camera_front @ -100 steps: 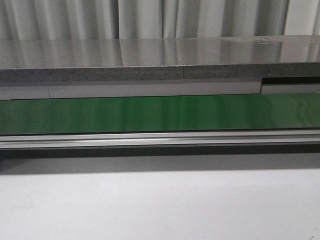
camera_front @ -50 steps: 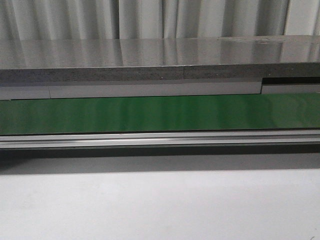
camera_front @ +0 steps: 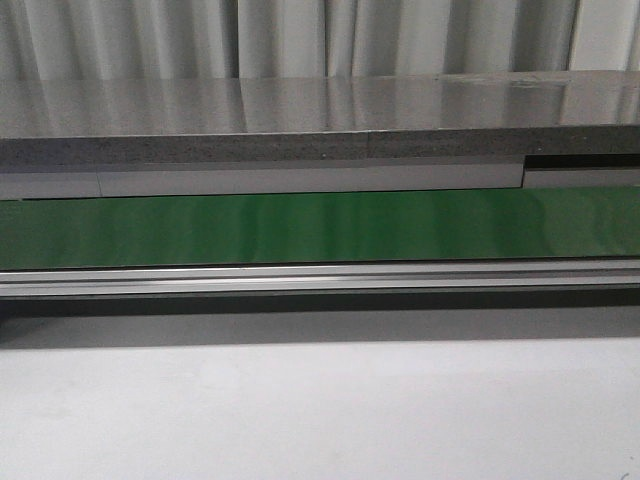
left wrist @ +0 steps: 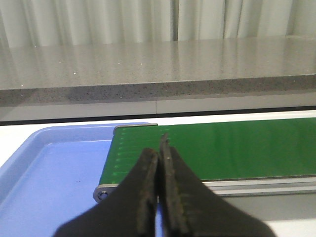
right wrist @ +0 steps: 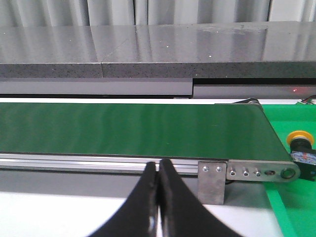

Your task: Move button from left to right

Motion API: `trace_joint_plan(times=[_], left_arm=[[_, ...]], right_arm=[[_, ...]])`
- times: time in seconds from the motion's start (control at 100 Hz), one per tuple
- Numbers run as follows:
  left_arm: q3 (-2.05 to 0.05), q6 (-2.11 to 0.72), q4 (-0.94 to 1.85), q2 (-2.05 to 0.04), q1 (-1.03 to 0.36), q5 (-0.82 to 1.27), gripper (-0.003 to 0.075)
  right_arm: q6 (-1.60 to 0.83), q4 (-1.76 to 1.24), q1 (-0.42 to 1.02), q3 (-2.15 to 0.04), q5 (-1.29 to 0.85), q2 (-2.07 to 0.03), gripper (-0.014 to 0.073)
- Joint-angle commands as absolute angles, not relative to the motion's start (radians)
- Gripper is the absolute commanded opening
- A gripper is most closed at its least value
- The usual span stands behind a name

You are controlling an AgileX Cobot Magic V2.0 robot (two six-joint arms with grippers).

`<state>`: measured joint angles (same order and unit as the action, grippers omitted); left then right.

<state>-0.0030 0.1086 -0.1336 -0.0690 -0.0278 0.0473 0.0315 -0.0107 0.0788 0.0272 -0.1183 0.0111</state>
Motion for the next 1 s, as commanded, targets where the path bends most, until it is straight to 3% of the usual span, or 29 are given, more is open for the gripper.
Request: trace_joint_plan(times=[0.0,0.99], left_arm=[[-0.005,0.119,-0.115,-0.038,-0.035,-0.037,-0.0020],[0.037,0.121,-0.096,0.035,-0.035,-0.021,-0.0020]], right_arm=[[0.032,0.000,0.075,0.012,-0.034,0.032,-0.0067],[0.032,0.000,0.075,0.012,-0.036,0.032,-0.0067]])
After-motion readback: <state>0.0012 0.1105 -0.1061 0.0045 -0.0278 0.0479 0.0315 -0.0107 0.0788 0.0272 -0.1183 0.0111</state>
